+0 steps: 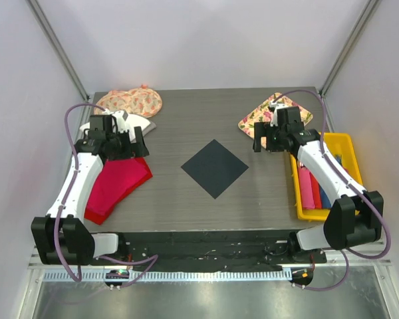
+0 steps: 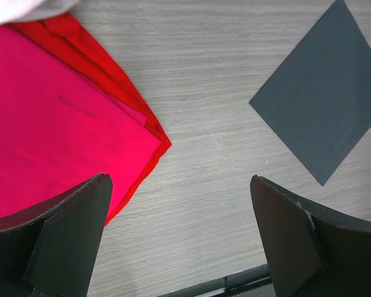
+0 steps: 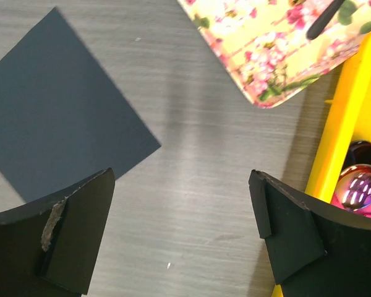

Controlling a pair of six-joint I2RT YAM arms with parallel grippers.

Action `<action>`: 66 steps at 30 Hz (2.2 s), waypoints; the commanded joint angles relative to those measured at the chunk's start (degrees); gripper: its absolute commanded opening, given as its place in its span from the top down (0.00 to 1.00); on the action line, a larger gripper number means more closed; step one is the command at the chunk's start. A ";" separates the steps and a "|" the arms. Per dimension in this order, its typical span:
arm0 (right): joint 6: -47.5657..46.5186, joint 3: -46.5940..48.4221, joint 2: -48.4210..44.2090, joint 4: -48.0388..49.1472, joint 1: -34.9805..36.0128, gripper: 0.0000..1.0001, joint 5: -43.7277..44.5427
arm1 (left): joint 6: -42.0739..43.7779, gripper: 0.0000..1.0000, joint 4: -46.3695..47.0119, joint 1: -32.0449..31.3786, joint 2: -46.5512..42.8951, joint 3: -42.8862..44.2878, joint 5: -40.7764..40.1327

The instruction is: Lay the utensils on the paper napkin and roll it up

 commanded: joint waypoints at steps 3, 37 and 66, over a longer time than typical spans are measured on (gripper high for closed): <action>2.43 10.22 7.34 3.68 -0.15 0.00 7.43 | -1.48 0.00 5.35 0.22 -3.53 2.06 -7.43; 15.79 52.25 51.64 6.58 -13.07 0.40 16.91 | 0.98 0.00 11.59 0.22 -6.26 -2.42 -13.42; 17.11 52.96 59.29 6.85 -11.49 0.60 14.90 | 0.80 0.00 13.09 0.14 -3.54 -3.83 -17.82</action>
